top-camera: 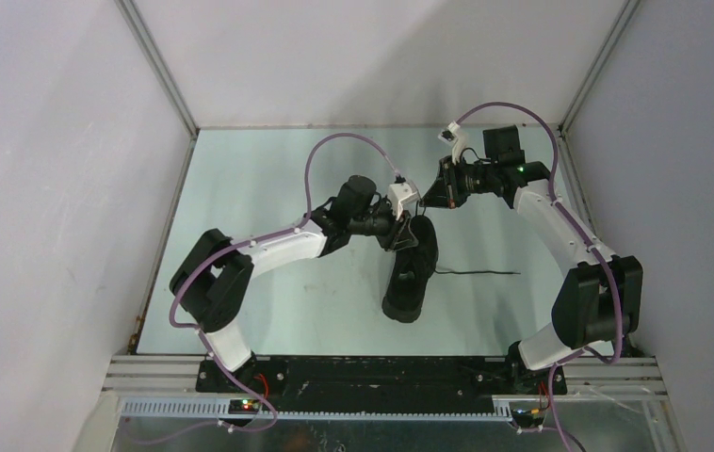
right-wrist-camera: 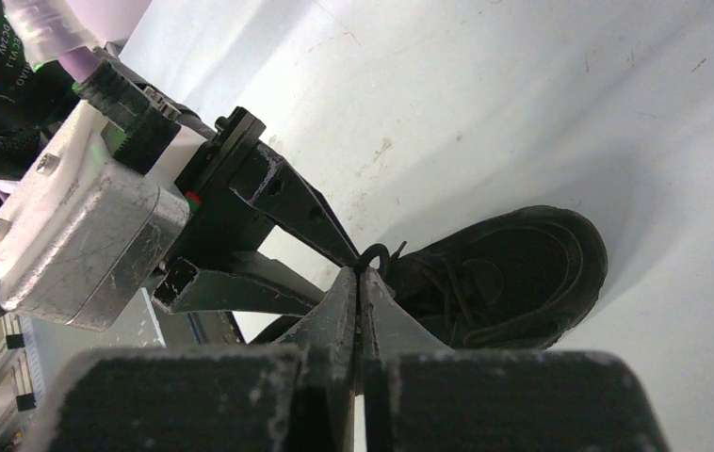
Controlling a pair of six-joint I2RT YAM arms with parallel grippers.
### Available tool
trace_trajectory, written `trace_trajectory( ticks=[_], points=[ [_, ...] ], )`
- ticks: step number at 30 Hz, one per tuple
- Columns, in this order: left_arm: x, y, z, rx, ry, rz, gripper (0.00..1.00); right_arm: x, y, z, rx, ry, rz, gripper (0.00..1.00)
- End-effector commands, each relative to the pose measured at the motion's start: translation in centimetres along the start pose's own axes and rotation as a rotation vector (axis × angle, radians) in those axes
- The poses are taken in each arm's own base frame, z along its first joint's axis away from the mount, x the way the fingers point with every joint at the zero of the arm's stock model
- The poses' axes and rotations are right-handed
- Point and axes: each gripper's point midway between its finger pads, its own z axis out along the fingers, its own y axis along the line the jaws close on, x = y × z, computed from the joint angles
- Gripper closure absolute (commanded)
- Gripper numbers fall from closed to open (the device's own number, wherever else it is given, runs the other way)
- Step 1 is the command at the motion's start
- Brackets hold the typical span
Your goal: Tie the shoes
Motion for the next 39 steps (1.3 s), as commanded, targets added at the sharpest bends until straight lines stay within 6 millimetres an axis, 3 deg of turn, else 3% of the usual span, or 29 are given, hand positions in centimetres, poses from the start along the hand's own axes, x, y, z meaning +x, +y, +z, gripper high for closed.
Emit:
trace_trajectory(
  ticks=[1,11,24,31,36,39],
  points=[
    [-1.8,-0.2,-1.0,-0.014,-0.047,0.068,0.68,-1.0,0.0,-0.2,-0.015,-0.032,-0.027,1.0],
    [-1.6,0.7,-1.1,0.036,-0.097,0.049,0.78,-0.8,0.3,-0.3,-0.03,-0.027,-0.03,1.0],
    [-1.0,-0.4,-0.9,0.143,-0.112,0.057,0.99,-0.8,1.7,-0.2,-0.122,-0.029,-0.03,1.0],
    [-0.9,-0.4,-0.6,0.149,-0.115,0.061,1.0,-0.4,1.6,-0.1,-0.131,-0.019,-0.037,1.0],
    [-0.5,-0.1,-0.7,0.117,-0.101,0.033,1.0,0.1,-0.5,-2.2,-0.057,-0.022,-0.069,0.77],
    [-0.1,-0.1,-0.6,0.109,-0.091,0.033,1.0,3.0,-3.1,-5.3,0.048,0.057,-0.163,0.68]
  ],
)
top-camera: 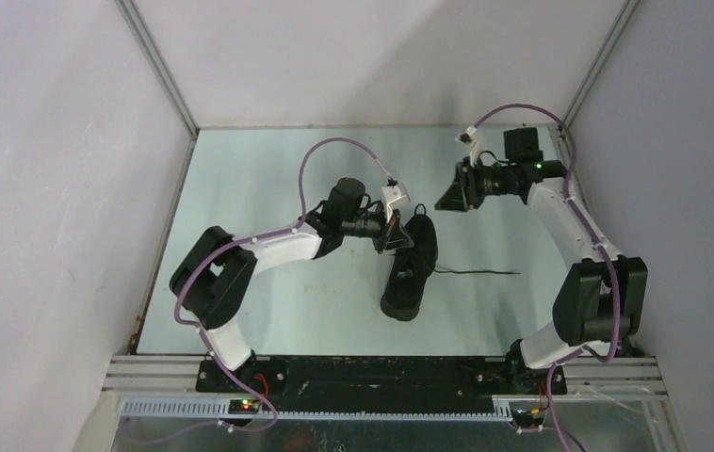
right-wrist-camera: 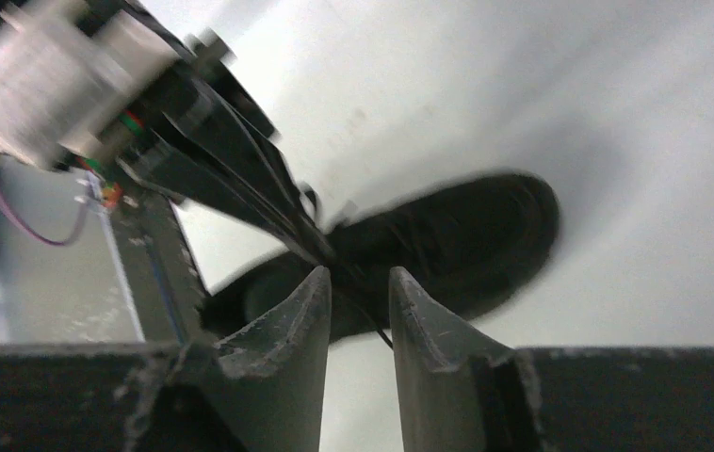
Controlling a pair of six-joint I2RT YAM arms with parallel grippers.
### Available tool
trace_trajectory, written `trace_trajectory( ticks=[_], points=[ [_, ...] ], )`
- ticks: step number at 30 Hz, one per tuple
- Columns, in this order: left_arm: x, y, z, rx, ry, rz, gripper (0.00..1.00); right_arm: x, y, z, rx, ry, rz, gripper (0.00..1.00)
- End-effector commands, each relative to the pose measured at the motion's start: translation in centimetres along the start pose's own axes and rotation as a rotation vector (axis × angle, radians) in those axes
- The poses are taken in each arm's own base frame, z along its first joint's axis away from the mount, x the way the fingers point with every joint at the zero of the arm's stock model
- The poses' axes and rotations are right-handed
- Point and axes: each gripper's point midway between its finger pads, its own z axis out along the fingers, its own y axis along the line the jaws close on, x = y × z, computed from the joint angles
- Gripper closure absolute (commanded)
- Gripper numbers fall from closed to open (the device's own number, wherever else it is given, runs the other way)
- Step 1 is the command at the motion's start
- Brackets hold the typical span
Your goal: Tie the shoes
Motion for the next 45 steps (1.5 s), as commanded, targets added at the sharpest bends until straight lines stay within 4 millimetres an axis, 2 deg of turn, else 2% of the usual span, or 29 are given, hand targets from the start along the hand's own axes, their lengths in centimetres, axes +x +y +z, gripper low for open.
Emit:
trace_trajectory(
  ticks=[1,2,3,4,5,6,8,11,14,16,19,28,36,38,40,41,43,45],
  points=[
    [-0.4,0.4,0.0,-0.025,-0.016,0.015,1.0,4.3,-2.2,-4.6,0.114,0.126,-0.115,0.65],
    [-0.4,0.4,0.0,-0.025,-0.016,0.014,1.0,5.9,-3.7,-5.9,0.169,0.179,-0.189,0.64],
    [-0.3,0.3,0.0,-0.024,-0.014,0.014,1.0,7.6,-3.9,-6.8,0.183,0.236,-0.189,0.63],
    [-0.3,0.3,0.0,-0.025,-0.014,0.013,1.0,9.7,-5.5,-8.3,0.236,0.31,-0.249,0.63],
    [-0.4,0.2,0.1,-0.024,-0.015,0.014,1.0,11.2,-5.9,-9.0,0.248,0.362,-0.258,0.63],
    [-0.4,0.1,0.1,-0.023,-0.015,0.013,1.0,13.2,-7.1,-10.3,0.29,0.446,-0.299,0.63],
    [-0.6,0.0,0.3,-0.02,-0.016,0.014,1.0,15.3,-8.5,-12.0,0.338,0.532,-0.345,0.63],
    [-0.6,-0.4,0.5,-0.014,-0.013,0.018,1.0,16.4,-10.2,-13.5,0.382,0.57,-0.43,0.62],
    [-0.5,-0.7,0.6,-0.009,-0.005,0.021,1.0,17.6,-11.9,-14.2,0.385,0.655,-0.526,0.62],
    [-0.4,-0.9,0.7,-0.004,-0.001,0.021,1.0,17.7,-13.2,-14.4,0.399,0.688,-0.564,0.62],
    [-0.5,-1.6,1.0,0.011,0.001,0.026,1.0,18.0,-14.6,-13.7,0.387,0.718,-0.586,0.62],
    [-0.6,-2.0,1.3,0.02,0.003,0.024,1.0,20.1,-13.6,-8.0,0.261,0.782,-0.668,0.62],
    [-0.6,-2.0,1.0,0.01,0.006,0.027,1.0,22.5,-13.3,-6.0,0.16,0.82,-0.63,0.65],
    [-0.6,-1.9,1.0,0.008,0.006,0.026,1.0,23.1,-13.6,-5.8,0.155,0.835,-0.615,0.71],
    [-0.6,-1.9,1.0,0.009,0.007,0.026,1.0,23.5,-13.9,-5.6,0.154,0.84,-0.598,0.8],
    [-0.6,-1.9,1.0,0.009,0.006,0.026,1.0,23.7,-14.1,-5.5,0.152,0.842,-0.588,0.9],
    [-0.5,-1.9,1.0,0.009,0.009,0.024,1.0,23.3,-13.8,-5.4,0.153,0.802,-0.561,1.0],
    [-0.4,-2.0,1.0,0.012,0.011,0.022,1.0,21.8,-13.4,-5.7,0.174,0.755,-0.548,1.0]
  ],
)
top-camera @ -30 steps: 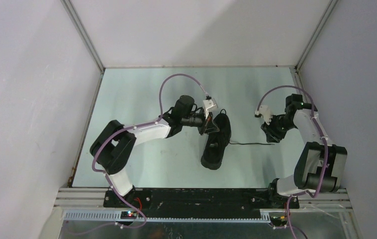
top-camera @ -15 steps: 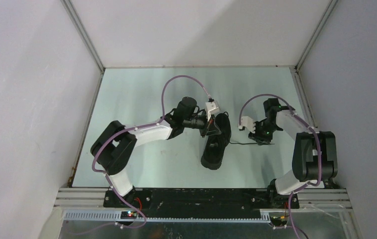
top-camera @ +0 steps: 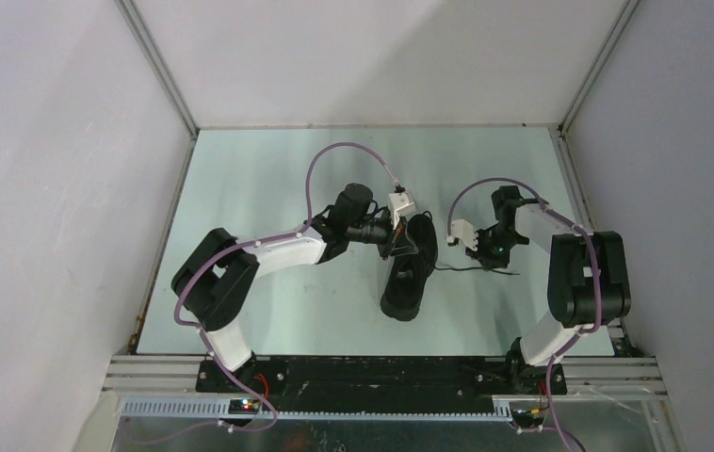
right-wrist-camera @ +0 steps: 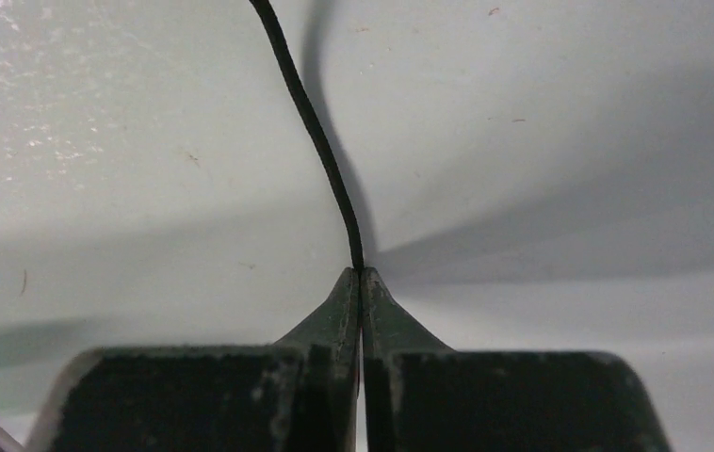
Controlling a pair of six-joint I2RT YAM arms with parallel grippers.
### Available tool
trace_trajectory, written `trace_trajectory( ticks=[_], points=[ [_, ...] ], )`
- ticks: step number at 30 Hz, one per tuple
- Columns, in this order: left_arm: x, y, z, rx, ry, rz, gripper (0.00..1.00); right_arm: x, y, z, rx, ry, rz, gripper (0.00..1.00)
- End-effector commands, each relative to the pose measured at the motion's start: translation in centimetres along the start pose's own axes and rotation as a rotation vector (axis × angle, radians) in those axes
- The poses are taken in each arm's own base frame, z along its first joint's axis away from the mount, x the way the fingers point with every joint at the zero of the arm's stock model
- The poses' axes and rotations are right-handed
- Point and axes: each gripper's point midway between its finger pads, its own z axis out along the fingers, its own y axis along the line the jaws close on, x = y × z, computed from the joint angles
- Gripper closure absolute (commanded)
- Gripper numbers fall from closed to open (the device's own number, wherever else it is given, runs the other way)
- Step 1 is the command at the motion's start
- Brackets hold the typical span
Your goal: Tie the shoes
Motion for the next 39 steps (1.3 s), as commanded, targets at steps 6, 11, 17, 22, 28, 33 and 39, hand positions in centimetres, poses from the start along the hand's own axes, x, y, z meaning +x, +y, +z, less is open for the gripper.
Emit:
trace_trajectory(
  ticks=[6,11,17,22,28,33,39],
  points=[
    [-1.1,-1.6,-0.2,0.082,-0.005,0.066,1.0,-7.1,-3.0,-9.7,0.13,-0.278,0.134,1.0],
    [-1.1,-2.8,-0.2,0.161,0.002,0.058,1.0,-13.9,-3.8,-14.2,0.14,-0.444,0.224,1.0],
    [-0.9,-3.7,-0.3,0.214,0.009,0.035,1.0,-20.4,-4.5,-17.2,0.146,-0.596,0.257,1.0],
    [-0.9,-3.8,0.0,0.23,0.008,0.014,1.0,-23.9,-1.9,-18.0,0.115,-0.636,0.183,1.0],
    [-1.1,-2.8,0.6,0.196,0.017,-0.056,1.0,-25.2,2.9,-19.1,0.012,-0.674,0.04,1.0],
    [-1.7,-1.4,0.7,0.16,-0.014,-0.118,1.0,-24.3,7.5,-19.2,-0.071,-0.646,-0.067,1.0],
    [-2.3,-0.5,-0.1,0.128,-0.046,-0.144,1.0,-21.9,10.7,-16.6,-0.112,-0.546,-0.157,1.0]
  ],
)
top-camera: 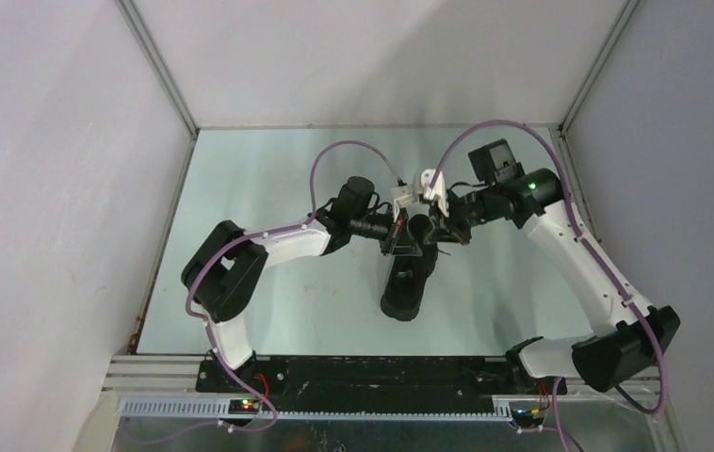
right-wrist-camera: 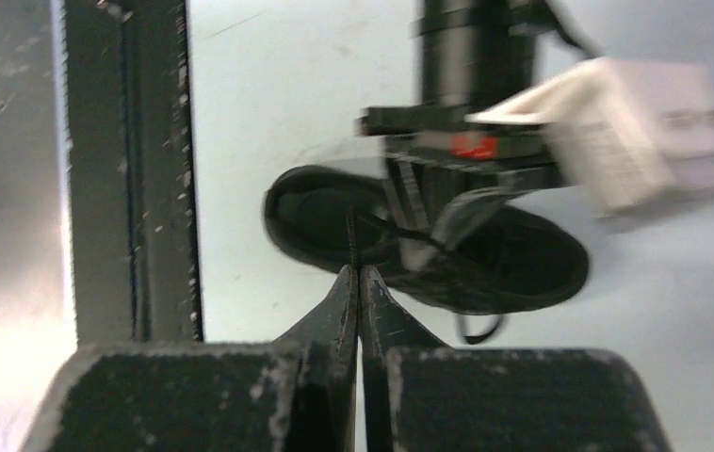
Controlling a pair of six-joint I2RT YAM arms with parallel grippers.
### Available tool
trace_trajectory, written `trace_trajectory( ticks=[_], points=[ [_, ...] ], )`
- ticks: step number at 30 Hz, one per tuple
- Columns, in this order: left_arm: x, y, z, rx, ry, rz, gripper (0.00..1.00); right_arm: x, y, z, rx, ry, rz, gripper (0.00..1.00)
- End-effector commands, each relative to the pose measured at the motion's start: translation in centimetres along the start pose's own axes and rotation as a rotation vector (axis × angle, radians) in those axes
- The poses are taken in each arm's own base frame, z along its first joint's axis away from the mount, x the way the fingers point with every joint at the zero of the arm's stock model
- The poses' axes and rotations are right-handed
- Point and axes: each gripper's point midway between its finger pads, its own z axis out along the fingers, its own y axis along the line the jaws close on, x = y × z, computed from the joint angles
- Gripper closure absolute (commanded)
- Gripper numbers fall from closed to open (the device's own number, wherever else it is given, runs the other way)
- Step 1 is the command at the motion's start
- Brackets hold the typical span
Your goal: Tie the shoes
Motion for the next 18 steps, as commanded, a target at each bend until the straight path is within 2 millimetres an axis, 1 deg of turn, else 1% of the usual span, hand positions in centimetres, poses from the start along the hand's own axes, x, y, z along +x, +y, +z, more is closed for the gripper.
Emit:
trace_trajectory(
  ticks=[1,7,9,10,11,12,13,14,15,16,18],
  points=[
    [-2.2,0.4,-0.6,-0.019,-0.064,0.009,1.0,2.6,2.9,0.6,-0.081,0.072,-0.043,1.0],
    [-2.1,0.0,-0.8,-0.009,-0.063,0.014,1.0,4.0,3.7,1.5,-0.11,0.118,-0.05,1.0],
    [-2.1,-0.1,-1.0,-0.008,-0.061,0.021,1.0,4.9,4.0,1.8,-0.122,0.147,-0.056,1.0],
    [-1.9,-0.2,-1.1,-0.003,-0.059,0.026,1.0,5.8,4.3,2.0,-0.13,0.169,-0.058,1.0],
    [-1.9,-0.3,-1.2,-0.001,-0.056,0.029,1.0,6.1,4.6,2.2,-0.136,0.177,-0.066,1.0],
    [-1.8,-0.3,-1.3,0.004,-0.053,0.04,1.0,7.1,4.8,2.5,-0.143,0.202,-0.062,1.0],
    [-1.7,-0.4,-1.4,0.004,-0.046,0.042,1.0,7.5,4.9,2.7,-0.143,0.211,-0.067,1.0],
    [-1.5,-0.4,-1.5,0.006,-0.042,0.053,1.0,8.6,5.0,2.9,-0.149,0.236,-0.061,1.0],
    [-1.4,-0.4,-1.6,0.006,-0.039,0.053,1.0,9.0,4.9,3.0,-0.144,0.243,-0.067,1.0],
    [-1.4,-0.3,-1.7,0.006,-0.038,0.057,1.0,10.0,5.0,3.2,-0.147,0.266,-0.064,1.0],
    [-1.4,-0.1,-1.9,0.001,-0.038,0.058,1.0,10.9,4.8,3.4,-0.14,0.276,-0.06,1.0]
  ],
)
